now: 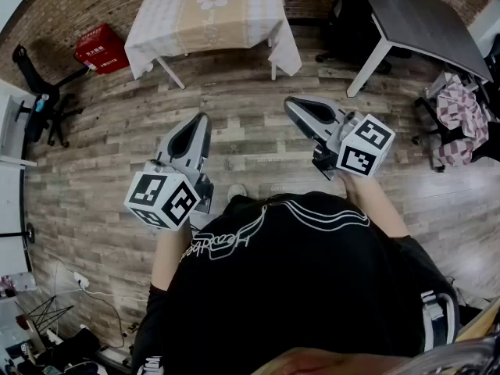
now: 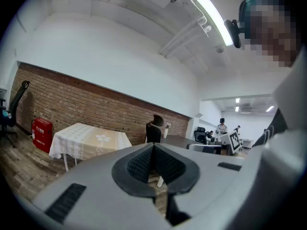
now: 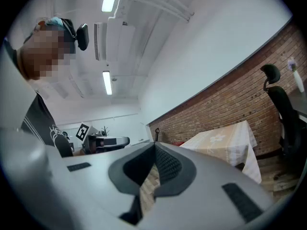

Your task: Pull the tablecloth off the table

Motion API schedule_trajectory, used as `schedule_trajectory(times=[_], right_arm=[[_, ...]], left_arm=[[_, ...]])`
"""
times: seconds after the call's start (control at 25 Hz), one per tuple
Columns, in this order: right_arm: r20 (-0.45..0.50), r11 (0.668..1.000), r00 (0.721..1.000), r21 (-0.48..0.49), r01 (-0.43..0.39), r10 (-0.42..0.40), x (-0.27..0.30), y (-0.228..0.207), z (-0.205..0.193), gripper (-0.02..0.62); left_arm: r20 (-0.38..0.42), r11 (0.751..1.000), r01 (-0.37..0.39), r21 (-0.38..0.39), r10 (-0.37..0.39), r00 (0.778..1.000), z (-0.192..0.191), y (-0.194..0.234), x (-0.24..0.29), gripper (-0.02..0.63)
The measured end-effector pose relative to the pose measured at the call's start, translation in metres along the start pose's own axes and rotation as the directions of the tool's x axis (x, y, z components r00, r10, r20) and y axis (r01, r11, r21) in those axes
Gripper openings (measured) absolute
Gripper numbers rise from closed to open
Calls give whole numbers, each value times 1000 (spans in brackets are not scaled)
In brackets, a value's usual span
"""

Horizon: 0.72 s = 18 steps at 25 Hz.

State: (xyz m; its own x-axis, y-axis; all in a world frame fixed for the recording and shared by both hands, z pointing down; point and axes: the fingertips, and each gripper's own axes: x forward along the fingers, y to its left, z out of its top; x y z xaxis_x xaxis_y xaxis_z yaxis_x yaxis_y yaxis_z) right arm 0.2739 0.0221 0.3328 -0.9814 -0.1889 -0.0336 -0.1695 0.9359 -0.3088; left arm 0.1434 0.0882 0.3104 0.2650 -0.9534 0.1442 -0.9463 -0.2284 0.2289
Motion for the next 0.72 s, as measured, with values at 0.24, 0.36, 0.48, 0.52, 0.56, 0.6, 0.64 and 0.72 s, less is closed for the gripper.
schedule_trajectory(times=[0.24, 0.36, 0.48, 0.52, 0.56, 0.6, 0.64, 0.72], right_arm=[[-14, 1000, 1000, 13, 4, -4, 13, -3, -9, -3], [-34, 1000, 999, 14, 13, -13, 25, -8, -15, -3], [-43, 1000, 999, 19, 24, -23, 40, -11, -18, -3], [-45, 999, 999, 23, 26, -25, 46, -12, -20, -3], [-47, 999, 999, 26, 27, -26, 52, -13, -21, -3], [-47, 999, 999, 29, 27, -26, 59, -14, -23, -3], [-45, 999, 999, 33, 28, -26, 66, -15, -24, -3], [-46, 999, 998, 19, 40, -40, 79, -17, -25, -2]], left_arm=[[-12, 1000, 4, -14, -4, 1000, -7, 16, 4, 5], [-21, 1000, 14, -18, -14, 1000, -8, 27, 9, 5], [-32, 999, 19, -28, -20, 999, -9, 45, 11, 5], [-36, 999, 20, -35, -21, 999, -9, 51, 12, 6], [-39, 999, 21, -43, -23, 999, -10, 59, 13, 6], [-43, 998, 23, -52, -25, 999, -10, 66, 15, 6], [-47, 998, 26, -59, -28, 998, -10, 74, 17, 5], [-55, 997, 33, -68, -37, 998, -8, 88, 22, 5]])
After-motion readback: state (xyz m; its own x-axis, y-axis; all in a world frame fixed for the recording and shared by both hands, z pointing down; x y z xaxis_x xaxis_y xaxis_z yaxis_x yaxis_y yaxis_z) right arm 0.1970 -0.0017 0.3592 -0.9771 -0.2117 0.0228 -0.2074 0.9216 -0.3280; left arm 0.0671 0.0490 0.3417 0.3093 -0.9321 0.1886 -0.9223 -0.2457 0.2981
